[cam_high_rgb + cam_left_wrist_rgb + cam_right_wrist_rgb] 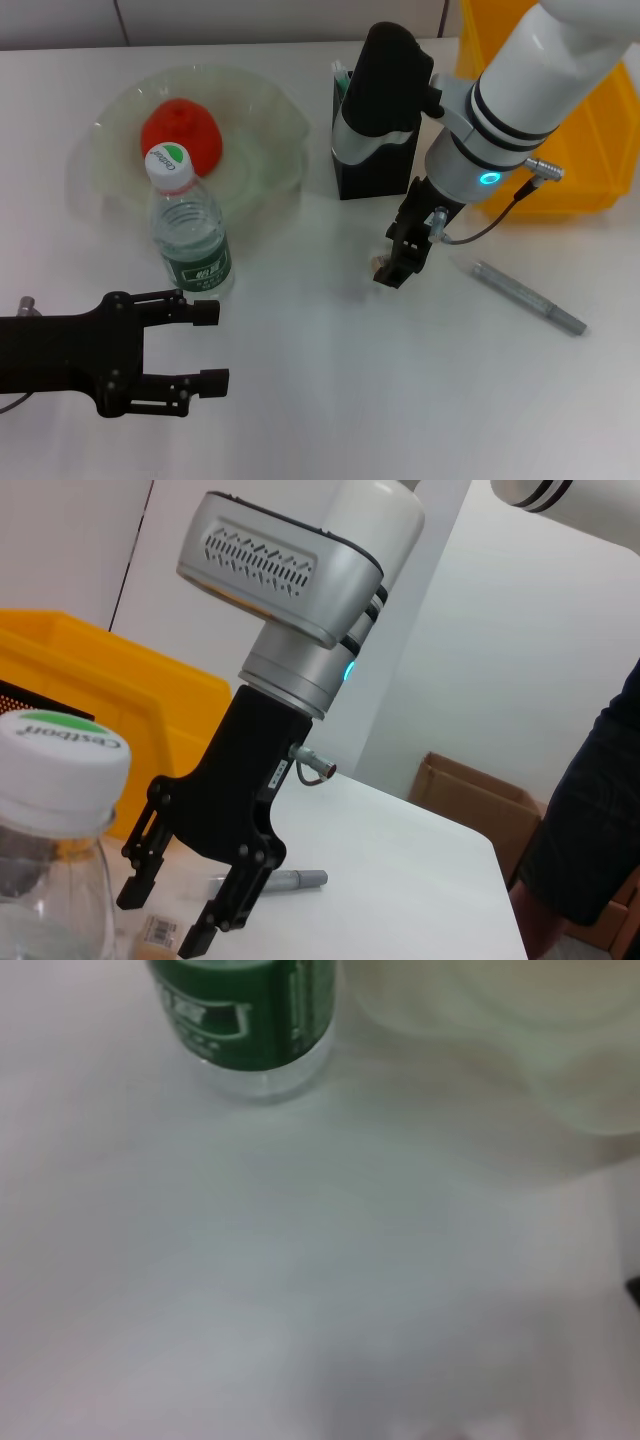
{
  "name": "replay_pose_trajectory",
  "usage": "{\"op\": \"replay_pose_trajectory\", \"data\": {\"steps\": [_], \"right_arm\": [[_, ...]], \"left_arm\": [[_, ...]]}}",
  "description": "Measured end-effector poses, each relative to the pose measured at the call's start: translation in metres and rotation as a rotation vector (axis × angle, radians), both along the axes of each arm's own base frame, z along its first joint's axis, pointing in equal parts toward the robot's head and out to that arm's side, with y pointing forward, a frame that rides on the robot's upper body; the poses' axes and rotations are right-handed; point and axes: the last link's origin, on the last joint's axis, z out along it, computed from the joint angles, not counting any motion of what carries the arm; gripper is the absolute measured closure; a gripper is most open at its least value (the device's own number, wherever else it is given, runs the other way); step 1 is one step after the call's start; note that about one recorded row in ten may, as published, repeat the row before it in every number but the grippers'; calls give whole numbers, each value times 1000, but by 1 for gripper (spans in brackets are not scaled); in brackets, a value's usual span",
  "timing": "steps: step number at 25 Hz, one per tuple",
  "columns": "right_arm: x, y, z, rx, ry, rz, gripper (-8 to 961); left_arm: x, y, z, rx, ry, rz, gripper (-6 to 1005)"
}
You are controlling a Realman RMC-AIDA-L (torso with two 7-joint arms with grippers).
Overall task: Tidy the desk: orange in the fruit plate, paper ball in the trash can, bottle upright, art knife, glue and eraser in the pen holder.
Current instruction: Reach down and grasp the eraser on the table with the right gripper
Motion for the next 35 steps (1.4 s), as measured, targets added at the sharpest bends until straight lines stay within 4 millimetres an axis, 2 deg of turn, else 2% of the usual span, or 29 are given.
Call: {"op": "replay_pose_trajectory", "data": {"steps": [14,19,25,35], "right_arm": [[6,0,-4,-1,-16,-11,357],[7,0,-4,0,-20,-11,541],[7,-1,-3,-4,-19,-13,644],[5,-3,-2,-6,-12,-13,724]], "left_arm": [[2,0,-1,-7,-8,-7,162],[3,-2,-1,-14,-15,-7,162],[2,-3,-1,-16,-18,-4,162],[2,-4,0,-17,-18,-3,162]]}}
